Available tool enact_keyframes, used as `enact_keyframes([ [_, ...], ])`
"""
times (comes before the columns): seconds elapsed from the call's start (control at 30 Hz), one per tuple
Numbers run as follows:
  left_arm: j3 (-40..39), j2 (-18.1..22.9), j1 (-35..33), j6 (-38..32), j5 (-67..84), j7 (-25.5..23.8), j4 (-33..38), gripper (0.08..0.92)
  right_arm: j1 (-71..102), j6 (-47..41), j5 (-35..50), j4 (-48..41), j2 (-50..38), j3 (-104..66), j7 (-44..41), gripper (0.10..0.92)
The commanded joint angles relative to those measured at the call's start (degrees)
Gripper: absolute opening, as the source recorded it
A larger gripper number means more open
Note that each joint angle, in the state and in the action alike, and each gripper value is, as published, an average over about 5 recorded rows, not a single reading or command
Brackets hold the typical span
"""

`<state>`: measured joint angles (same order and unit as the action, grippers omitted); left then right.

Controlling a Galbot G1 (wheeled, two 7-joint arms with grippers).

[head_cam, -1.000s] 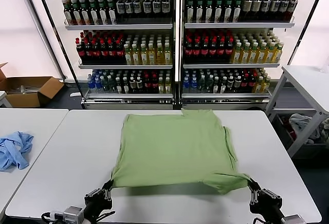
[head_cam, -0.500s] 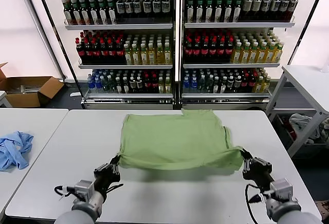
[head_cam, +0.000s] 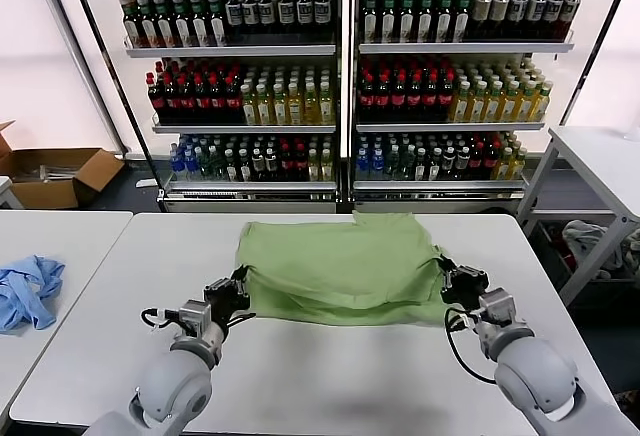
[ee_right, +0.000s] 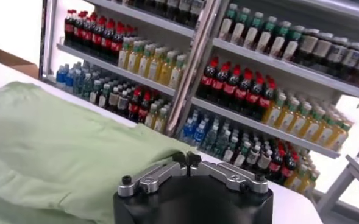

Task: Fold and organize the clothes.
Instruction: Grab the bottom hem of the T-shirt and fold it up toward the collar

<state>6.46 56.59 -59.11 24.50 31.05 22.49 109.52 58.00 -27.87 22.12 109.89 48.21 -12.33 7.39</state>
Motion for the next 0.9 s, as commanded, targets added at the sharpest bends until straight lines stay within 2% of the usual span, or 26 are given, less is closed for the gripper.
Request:
enact_keyframes([
  [0.03, -1.7, 0.6, 5.8, 0.4, -0.8, -0.1, -6.5, 0.083, -6.6, -0.4, -0.6, -5.8, -0.2, 4.1, -0.8, 0.106],
  [0.67, -2.8, 1.6, 6.3, 1.3, -3.2, -0.7, -9.8, 0.087, -9.9, 1.1, -4.1, -11.9, 2.7, 8.4, -2.3, 0.108],
  [0.8, -3.8, 2.5, 7.1, 1.7, -3.6, -0.3, -10.9, 0.158, -9.9, -0.1, -4.3, -11.9, 3.2, 8.3, -0.9, 0.156],
  [0.9, -3.8, 3.0, 7.6, 2.2, -4.0, 0.6, -11.5, 0.243, -10.0, -1.7, -3.8, -11.8, 3.9, 8.1, 1.4, 0.241],
])
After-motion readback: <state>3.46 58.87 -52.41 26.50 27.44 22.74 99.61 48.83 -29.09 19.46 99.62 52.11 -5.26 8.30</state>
